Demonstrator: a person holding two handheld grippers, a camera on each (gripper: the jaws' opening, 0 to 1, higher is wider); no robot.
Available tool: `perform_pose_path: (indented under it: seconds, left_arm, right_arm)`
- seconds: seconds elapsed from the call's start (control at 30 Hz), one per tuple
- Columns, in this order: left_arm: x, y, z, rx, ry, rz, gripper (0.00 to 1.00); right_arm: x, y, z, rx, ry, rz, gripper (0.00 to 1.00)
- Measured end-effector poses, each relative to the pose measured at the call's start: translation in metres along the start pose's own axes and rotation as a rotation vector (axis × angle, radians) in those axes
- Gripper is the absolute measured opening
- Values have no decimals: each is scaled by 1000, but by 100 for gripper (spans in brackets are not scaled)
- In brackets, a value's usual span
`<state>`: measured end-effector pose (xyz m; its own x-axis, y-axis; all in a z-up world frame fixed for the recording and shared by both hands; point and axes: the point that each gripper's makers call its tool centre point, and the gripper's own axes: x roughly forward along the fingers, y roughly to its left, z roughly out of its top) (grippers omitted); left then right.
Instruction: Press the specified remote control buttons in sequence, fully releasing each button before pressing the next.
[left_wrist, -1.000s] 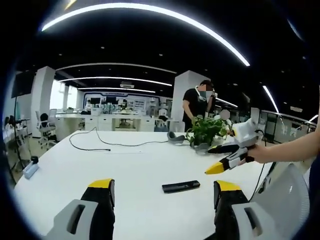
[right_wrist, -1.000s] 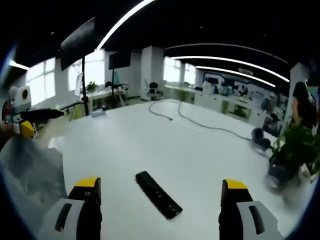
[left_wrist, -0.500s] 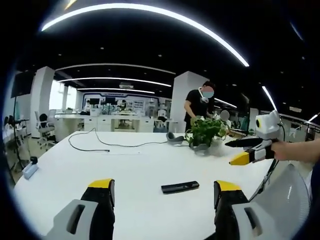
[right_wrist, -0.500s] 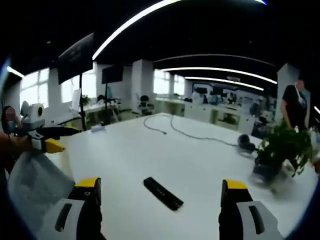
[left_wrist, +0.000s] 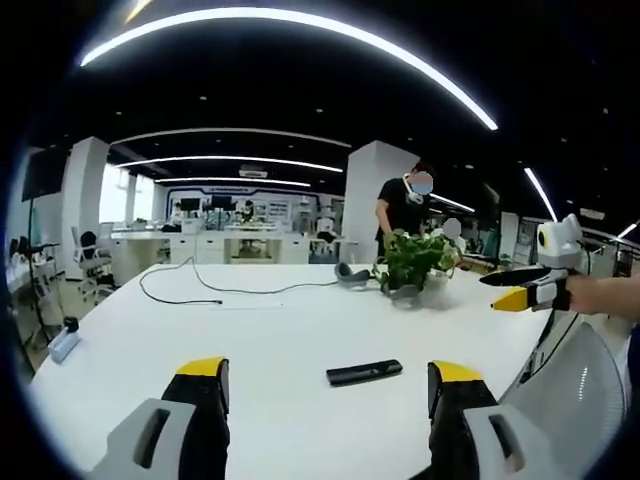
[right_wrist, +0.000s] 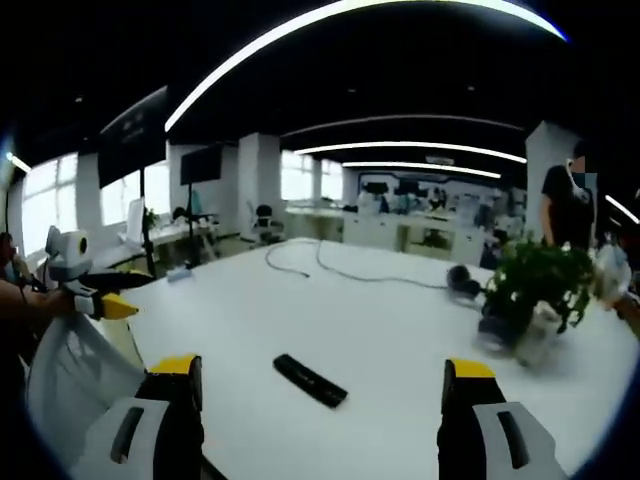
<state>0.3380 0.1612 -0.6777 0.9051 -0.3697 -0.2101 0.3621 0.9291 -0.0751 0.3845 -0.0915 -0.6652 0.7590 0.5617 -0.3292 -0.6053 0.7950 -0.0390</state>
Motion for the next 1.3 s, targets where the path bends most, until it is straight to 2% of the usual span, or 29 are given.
perform_pose_path:
  seconds: [0.17, 0.6, 0.77, 0.87, 1.03, 1.3]
  left_arm:
    - [-1, 3, 1, 1, -4, 15, 85]
    - [0, 4, -7, 24, 36, 23, 85]
    - [0, 5, -9, 23, 52, 28, 85]
    - [0, 7, -10, 36, 56, 41, 85]
    - [-1, 15, -10, 53, 54, 82, 85]
    - [-3, 25, -7, 49, 31, 127, 87]
  right_arm:
    - [-6, -2, -4, 25, -21, -25, 99]
    - [-7, -3, -25, 34, 33, -67, 99]
    - [-4, 3, -27, 27, 35, -45, 99]
    - [-2, 4, -33, 25, 57, -28, 92]
    - [-3, 3, -39, 54, 69, -15, 93]
    - [-1, 3, -42, 42, 85, -10, 93]
